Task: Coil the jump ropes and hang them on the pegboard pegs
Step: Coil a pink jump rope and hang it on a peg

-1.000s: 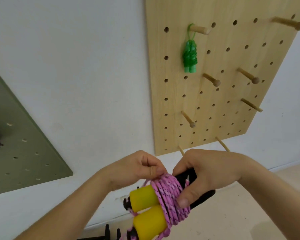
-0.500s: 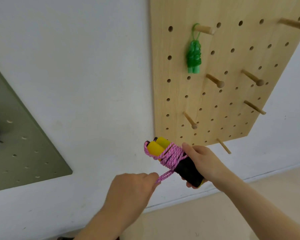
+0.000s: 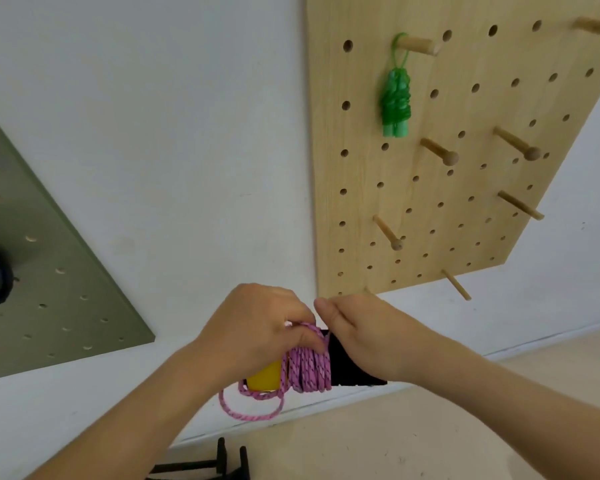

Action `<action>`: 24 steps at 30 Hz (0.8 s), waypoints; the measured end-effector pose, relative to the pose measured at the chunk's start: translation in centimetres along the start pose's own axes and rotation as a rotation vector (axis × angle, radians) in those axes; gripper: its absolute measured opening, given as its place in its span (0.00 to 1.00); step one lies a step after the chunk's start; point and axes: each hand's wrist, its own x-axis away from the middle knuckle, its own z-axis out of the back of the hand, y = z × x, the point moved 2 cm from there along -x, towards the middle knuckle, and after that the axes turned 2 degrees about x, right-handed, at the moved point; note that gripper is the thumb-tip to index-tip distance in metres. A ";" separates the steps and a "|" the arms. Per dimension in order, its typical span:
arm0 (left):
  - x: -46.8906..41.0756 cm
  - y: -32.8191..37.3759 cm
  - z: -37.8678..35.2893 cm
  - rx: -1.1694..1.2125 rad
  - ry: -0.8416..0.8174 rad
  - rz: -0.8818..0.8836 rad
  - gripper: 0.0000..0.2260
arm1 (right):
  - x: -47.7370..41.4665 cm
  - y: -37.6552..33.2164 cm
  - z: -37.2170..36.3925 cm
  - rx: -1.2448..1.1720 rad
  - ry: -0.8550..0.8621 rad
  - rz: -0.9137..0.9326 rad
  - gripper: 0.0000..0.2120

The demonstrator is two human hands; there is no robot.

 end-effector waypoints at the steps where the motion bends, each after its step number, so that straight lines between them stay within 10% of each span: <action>1: -0.2 0.1 0.1 0.026 -0.019 0.021 0.20 | -0.1 -0.1 0.3 -0.024 -0.014 0.013 0.25; 10: -2.1 0.2 0.4 0.859 -0.364 0.216 0.10 | 2.0 -0.8 4.5 -0.105 -0.350 0.123 0.20; 16: -1.5 -1.2 -3.8 1.311 -0.037 0.445 0.19 | 3.5 1.8 8.3 -0.600 -0.103 0.114 0.22; 20: -1.7 2.1 -5.2 1.162 0.073 0.380 0.09 | 4.6 3.9 7.9 -0.901 0.180 0.027 0.37; 24: -1.5 3.5 -3.7 0.317 0.200 0.118 0.08 | 6.1 6.0 8.3 -0.901 0.487 -0.172 0.24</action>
